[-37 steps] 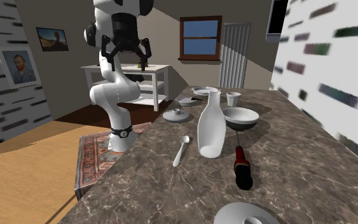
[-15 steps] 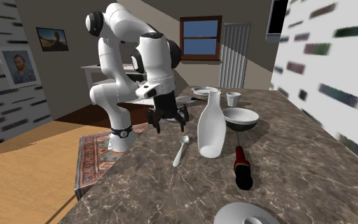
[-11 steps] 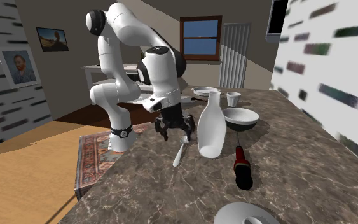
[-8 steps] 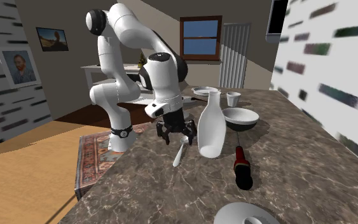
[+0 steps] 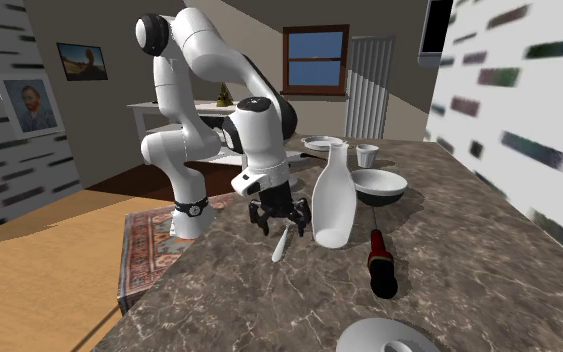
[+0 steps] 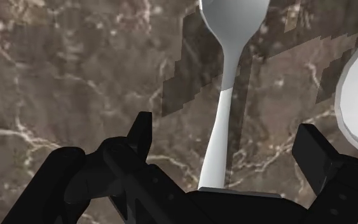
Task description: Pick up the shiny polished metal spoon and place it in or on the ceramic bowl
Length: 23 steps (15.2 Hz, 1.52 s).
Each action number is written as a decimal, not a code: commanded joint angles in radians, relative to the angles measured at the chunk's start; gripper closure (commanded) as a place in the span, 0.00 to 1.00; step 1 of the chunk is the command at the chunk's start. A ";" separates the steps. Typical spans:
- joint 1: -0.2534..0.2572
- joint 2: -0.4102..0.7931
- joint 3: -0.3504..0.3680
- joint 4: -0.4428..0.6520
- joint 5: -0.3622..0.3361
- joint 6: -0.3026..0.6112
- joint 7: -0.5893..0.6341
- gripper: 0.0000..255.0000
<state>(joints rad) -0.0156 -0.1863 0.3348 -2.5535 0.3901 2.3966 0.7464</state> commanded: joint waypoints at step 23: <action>-0.004 -0.087 -0.014 0.051 -0.015 -0.136 0.025 1.00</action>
<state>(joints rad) -0.0188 -0.2651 0.3233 -2.5101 0.3773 2.2769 0.7690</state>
